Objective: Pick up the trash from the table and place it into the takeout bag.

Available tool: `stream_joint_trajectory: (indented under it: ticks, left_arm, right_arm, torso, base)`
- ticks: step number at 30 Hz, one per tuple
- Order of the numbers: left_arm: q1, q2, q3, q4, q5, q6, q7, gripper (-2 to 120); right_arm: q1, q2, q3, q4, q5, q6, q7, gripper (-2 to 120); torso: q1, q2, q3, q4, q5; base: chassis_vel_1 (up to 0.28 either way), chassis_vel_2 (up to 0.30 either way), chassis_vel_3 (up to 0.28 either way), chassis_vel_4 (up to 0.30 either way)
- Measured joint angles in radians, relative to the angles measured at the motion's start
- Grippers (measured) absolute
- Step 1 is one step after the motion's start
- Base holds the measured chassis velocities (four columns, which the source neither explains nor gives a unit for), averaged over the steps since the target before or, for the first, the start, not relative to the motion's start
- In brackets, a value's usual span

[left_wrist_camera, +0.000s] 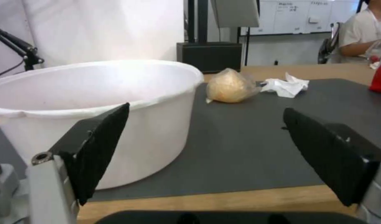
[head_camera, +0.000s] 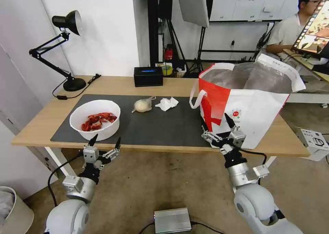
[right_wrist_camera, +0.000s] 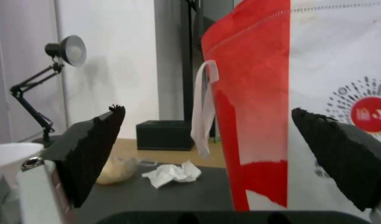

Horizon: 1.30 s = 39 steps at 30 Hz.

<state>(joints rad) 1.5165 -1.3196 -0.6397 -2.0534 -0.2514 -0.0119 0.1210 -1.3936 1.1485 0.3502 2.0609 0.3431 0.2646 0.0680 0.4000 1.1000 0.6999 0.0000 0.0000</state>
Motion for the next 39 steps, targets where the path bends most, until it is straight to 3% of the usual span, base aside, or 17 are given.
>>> stream_joint_trajectory:
  ticks: [9,18,32,39]
  left_arm:
    - [-0.001,0.001,-0.016,0.003,-0.001,0.000,0.000,100]
    - [0.012,-0.001,-0.025,0.005,-0.001,-0.012,0.021,100]
    - [0.018,-0.002,-0.024,0.006,-0.002,-0.018,0.045,100]
    - [0.021,-0.002,-0.020,0.009,-0.001,-0.020,0.054,100]
  right_arm:
    - [-0.097,0.117,0.034,-0.023,-0.140,0.093,-0.002,100]
    - [-0.160,0.172,0.044,-0.038,-0.208,0.140,0.012,100]
    - [-0.205,0.199,0.022,-0.026,-0.277,0.111,0.079,100]
    - [-0.223,0.195,0.011,0.000,-0.288,0.030,0.132,100]
  torso:
    - [0.000,0.000,0.000,0.0000,0.0000]
    - [0.000,0.000,0.000,0.0000,-0.0001]
    - [0.000,0.000,0.000,0.0000,0.0000]
    - [0.000,0.000,0.000,0.0000,0.0001]
  base:
    - [0.000,0.000,0.000,0.000]
    - [0.000,0.000,0.000,0.000]
    - [0.000,0.000,0.000,0.000]
    - [0.000,0.000,0.000,0.000]
